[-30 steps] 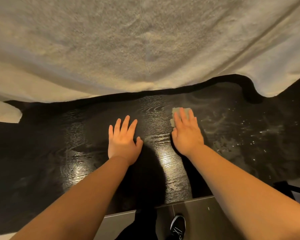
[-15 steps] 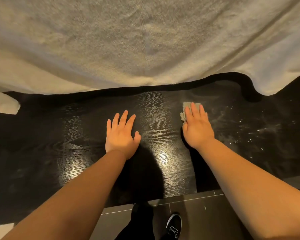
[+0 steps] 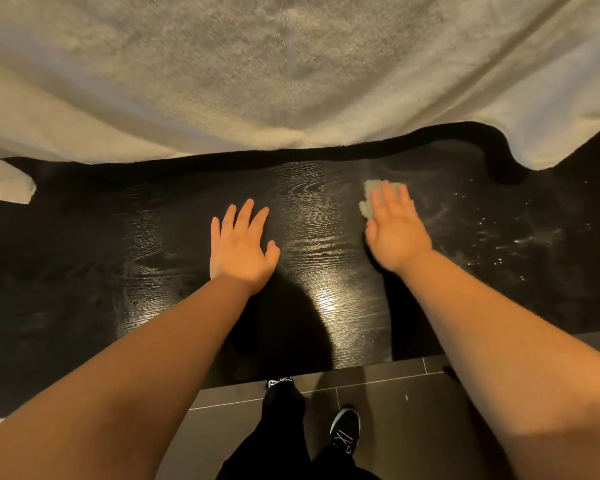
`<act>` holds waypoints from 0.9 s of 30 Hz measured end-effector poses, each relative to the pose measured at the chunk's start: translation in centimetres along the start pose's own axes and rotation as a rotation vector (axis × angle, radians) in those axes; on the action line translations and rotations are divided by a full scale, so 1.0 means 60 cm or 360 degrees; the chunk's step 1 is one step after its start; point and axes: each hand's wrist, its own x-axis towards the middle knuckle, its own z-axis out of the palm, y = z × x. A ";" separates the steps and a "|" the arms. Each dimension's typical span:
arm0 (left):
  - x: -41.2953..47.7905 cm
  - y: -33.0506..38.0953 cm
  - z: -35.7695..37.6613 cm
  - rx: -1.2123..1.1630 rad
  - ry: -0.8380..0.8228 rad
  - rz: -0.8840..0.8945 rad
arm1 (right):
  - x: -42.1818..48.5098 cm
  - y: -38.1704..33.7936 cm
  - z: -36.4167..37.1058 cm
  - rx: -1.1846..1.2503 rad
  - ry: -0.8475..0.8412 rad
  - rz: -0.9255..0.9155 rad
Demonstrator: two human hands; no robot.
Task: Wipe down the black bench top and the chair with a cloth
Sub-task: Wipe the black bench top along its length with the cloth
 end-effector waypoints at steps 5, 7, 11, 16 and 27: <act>0.051 0.016 -0.013 -0.0146 0.0181 0.0082 | 0.005 -0.029 -0.005 -0.0003 -0.0061 0.0068; 0.083 0.037 -0.013 -0.0190 0.0192 0.0109 | 0.000 -0.069 0.009 -0.0045 -0.0077 -0.0118; 0.105 0.069 0.007 -0.0021 0.0143 0.0073 | 0.002 -0.088 0.035 -0.0109 -0.0054 -0.0549; 0.109 0.066 0.008 0.0028 0.0102 0.0042 | 0.050 0.006 0.005 -0.0057 0.0101 -0.0166; 0.110 0.067 0.012 0.0022 0.0140 0.0032 | 0.062 -0.084 0.017 -0.0020 -0.0019 -0.0564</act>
